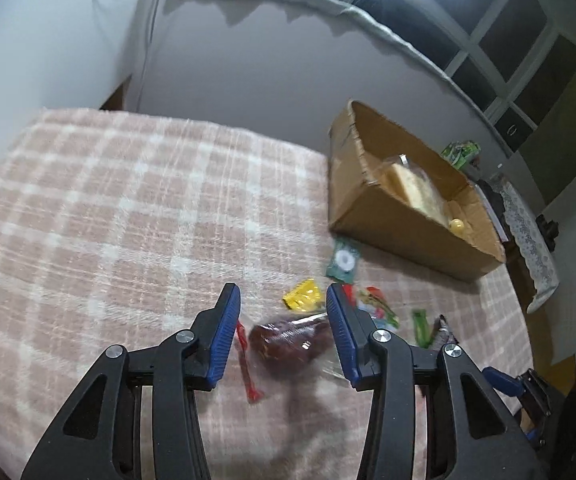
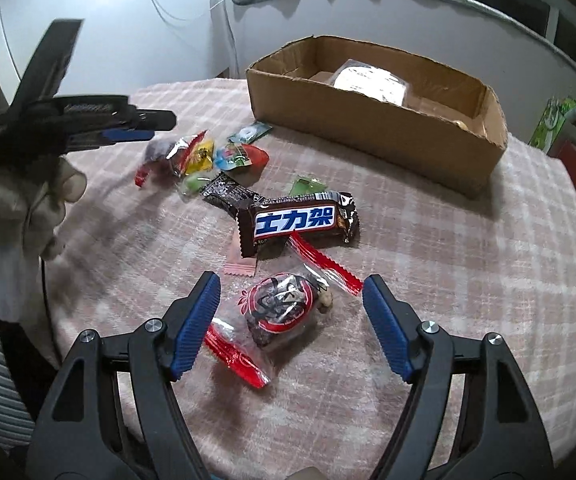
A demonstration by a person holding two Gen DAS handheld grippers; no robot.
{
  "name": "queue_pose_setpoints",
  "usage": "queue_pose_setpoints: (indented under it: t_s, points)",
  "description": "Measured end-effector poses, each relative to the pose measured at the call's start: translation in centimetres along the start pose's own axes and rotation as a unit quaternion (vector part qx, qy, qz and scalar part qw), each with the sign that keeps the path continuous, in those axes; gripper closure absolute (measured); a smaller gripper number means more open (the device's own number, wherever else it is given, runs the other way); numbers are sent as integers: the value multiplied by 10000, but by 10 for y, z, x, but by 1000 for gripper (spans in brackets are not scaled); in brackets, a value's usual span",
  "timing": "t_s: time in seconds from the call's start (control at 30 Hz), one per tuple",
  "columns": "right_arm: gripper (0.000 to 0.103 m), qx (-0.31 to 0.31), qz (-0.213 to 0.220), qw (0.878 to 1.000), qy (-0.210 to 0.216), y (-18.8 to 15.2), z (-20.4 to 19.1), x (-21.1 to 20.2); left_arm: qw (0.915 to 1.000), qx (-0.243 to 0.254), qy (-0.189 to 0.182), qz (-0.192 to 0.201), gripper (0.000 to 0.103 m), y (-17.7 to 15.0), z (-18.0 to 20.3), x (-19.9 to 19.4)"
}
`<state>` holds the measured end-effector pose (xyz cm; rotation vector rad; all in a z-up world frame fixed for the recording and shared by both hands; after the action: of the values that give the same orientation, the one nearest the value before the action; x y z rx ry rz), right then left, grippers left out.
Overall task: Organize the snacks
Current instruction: 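Grasp the brown candy bag with the left tool while the right tool grasps the red-wrapped pastry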
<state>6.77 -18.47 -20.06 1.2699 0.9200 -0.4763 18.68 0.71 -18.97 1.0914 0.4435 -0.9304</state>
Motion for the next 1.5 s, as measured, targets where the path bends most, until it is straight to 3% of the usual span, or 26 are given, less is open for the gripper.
queue_pose_setpoints:
  t_s: [0.2,0.43,0.57,0.7,0.73,0.83,1.0,1.4,1.5]
  points:
    - [27,-263,-44,9995,-174,-4,-4,8,9992,83,-259,-297,60,-14,6,7]
    - [27,-382,-67,9988,-306,-7,4,8,9989,161,-340,-286,60,-32,12,-6]
    - [27,-373,-98,9984,-413,-10,15,7,9990,365,-188,-169,59,-42,21,-15]
    - [27,-313,-155,9987,-372,-12,22,8,9975,701,111,-15,37,-47,31,-20]
    - [27,-326,-152,9986,-378,-13,22,8,9969,772,162,-32,36,-48,33,-19]
    - [27,-364,-143,9984,-396,-12,21,7,9939,1008,429,-152,36,-54,36,-11]
    - [27,-308,-162,9989,-328,-13,21,7,9930,983,635,-163,35,-52,32,-5]
    - [27,-54,-281,9995,-101,-9,20,22,9936,868,703,-154,34,-47,32,12]
    - [27,-22,-277,9996,-73,-7,21,24,9944,803,670,-127,40,-46,30,14]
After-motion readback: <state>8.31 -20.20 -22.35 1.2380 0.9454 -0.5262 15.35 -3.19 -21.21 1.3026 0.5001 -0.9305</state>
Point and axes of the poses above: each gripper's, at about its wrist camera, not at the fingertips, and x roughly the way its jaws point, z to its right, y to its top, the point moved 10 cm from there along x, roughly the way its jaws point, and after that the axes turned 4 degrees about -y, right-handed, at the moved point
